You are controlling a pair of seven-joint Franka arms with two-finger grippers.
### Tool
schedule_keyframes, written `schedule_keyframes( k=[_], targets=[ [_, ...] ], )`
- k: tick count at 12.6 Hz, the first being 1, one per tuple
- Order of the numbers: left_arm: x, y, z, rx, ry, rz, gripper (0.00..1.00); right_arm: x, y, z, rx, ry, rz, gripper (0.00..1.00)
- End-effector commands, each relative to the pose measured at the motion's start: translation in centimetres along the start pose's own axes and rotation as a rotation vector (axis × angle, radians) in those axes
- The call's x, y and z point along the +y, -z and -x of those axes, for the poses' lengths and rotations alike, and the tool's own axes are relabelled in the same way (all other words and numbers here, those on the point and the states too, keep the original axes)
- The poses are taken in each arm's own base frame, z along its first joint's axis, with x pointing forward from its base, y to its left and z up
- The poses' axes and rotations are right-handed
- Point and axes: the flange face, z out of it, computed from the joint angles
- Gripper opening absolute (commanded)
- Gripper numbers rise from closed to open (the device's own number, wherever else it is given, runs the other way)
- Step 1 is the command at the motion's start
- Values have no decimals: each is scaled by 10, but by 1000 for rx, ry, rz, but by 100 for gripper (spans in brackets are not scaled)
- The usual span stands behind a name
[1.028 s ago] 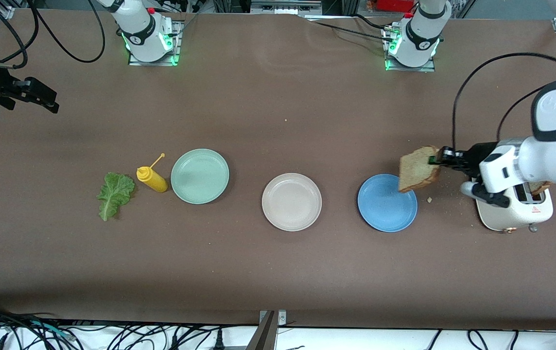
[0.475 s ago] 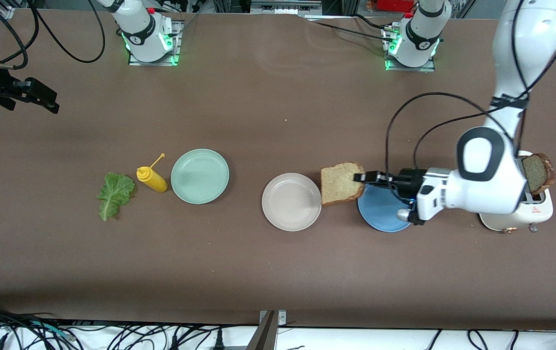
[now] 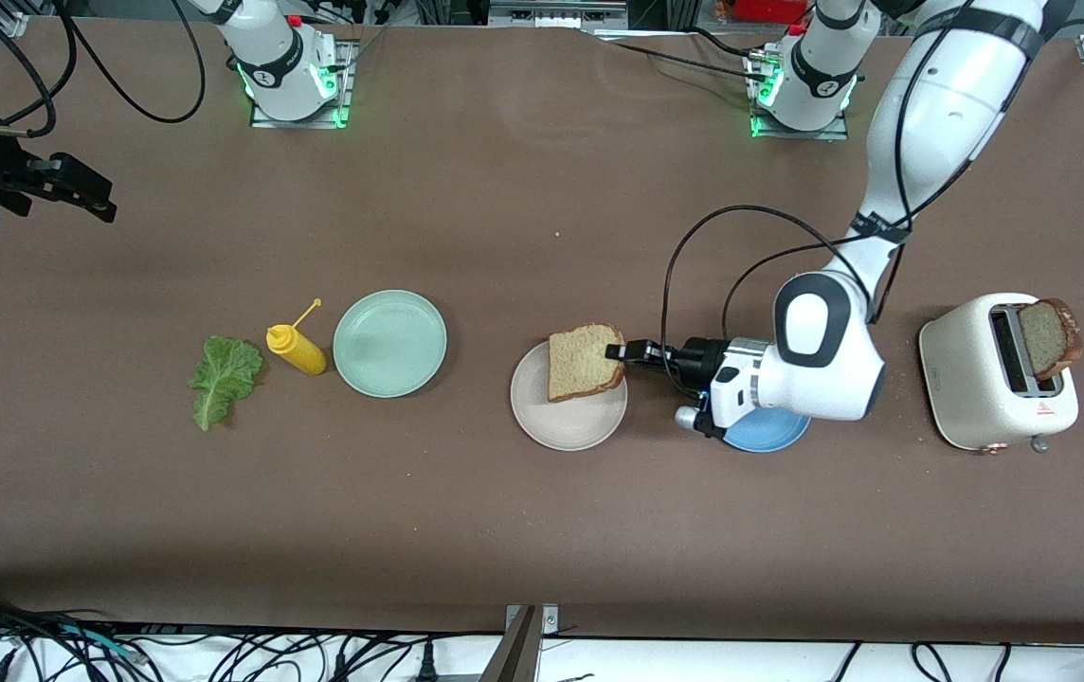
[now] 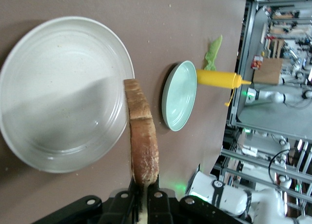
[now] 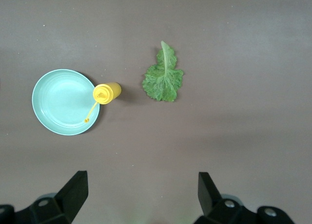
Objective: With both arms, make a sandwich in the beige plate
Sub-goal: 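Carry the bread slice with the left gripper over the beige plate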
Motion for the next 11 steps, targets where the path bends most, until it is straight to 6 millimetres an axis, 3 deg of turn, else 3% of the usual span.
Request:
schedule_keyframes(
  k=[1,3,10,11],
  targets=[
    [-22,-20,-10,57,-121,62,0,-1,2,-1,5,-2,-16,100],
    [-39,-43,-8,48,-161,69,0,-1,1,-1,3,-2,-16,100],
    [-55,-36,-11,88,-223,69,0,-1,1,-2,5,-2,-16,100],
    [-55,-37,-11,87,-222,69,8,-1,2,-2,6,-2,-16,100]
  ],
)
